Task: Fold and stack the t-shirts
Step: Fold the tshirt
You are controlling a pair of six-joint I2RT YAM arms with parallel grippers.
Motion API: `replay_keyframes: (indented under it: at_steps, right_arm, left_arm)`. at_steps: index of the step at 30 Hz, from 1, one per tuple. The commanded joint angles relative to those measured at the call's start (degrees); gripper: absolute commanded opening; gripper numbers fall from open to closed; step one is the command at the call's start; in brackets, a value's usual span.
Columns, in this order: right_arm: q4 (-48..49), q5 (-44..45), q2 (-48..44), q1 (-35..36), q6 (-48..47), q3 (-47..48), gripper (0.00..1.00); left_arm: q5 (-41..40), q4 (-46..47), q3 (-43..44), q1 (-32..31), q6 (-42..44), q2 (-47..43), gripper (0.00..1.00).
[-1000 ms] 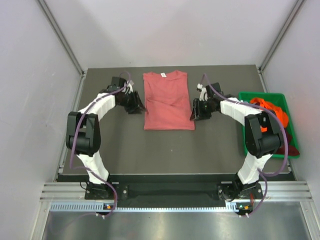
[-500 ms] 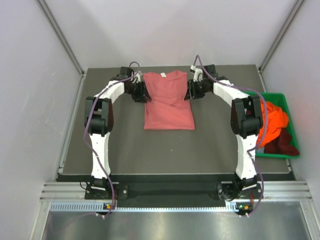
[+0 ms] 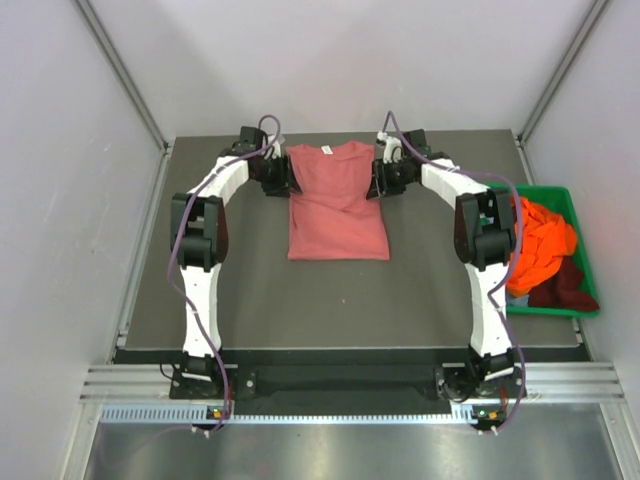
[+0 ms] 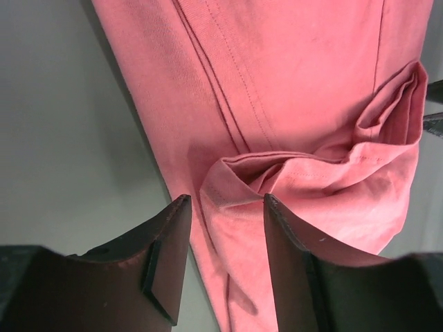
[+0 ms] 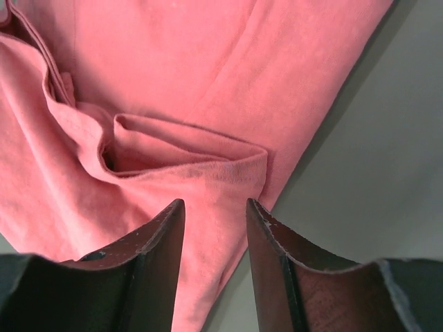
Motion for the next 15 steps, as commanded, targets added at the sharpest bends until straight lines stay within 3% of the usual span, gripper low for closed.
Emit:
replay_keyframes:
  at_steps: [1, 15]
  right_arm:
    - [2.68, 0.14, 0.64, -0.59, -1.47, 3.38, 0.41]
    - [0.92, -1.44, 4.41, -1.12, -1.56, 7.24, 0.42]
  left_arm:
    - [0.56, -0.5, 1.83, 0.38, 3.2, 0.19, 0.52]
    - [3.28, 0.12, 1.48, 0.56, 6.97, 1.33, 0.53]
